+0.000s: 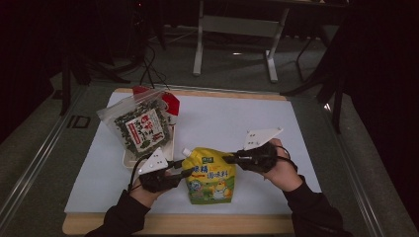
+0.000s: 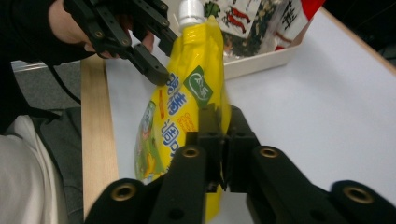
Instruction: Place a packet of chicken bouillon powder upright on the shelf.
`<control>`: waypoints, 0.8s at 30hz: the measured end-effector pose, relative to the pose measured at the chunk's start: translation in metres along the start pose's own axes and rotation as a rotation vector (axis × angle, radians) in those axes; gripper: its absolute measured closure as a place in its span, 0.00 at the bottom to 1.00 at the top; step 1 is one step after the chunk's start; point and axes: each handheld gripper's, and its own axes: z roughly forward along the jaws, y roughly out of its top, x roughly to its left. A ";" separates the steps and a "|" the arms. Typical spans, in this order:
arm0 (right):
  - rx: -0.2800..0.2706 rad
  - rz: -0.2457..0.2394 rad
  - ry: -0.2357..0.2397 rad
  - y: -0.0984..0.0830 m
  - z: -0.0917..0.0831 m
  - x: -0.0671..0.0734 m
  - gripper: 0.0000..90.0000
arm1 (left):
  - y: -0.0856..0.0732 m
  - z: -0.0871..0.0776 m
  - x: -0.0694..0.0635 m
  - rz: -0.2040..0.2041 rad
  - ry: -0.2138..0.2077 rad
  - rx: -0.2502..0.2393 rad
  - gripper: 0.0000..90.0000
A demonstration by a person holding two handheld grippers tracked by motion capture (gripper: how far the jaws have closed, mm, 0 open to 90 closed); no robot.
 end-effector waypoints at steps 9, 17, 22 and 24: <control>0.094 0.000 0.032 -0.007 0.012 -0.003 0.96 | 0.004 0.000 -0.008 0.039 -0.017 0.005 0.75; 0.110 -0.010 0.066 -0.004 0.009 0.001 0.99 | 0.005 -0.002 -0.014 0.036 -0.039 0.000 0.73; 0.085 -0.013 0.106 0.000 0.005 0.006 1.00 | 0.008 -0.007 -0.020 0.044 -0.039 -0.010 0.68; 0.079 -0.021 0.104 0.002 0.004 0.008 1.00 | 0.009 -0.008 -0.019 0.040 -0.029 -0.009 0.62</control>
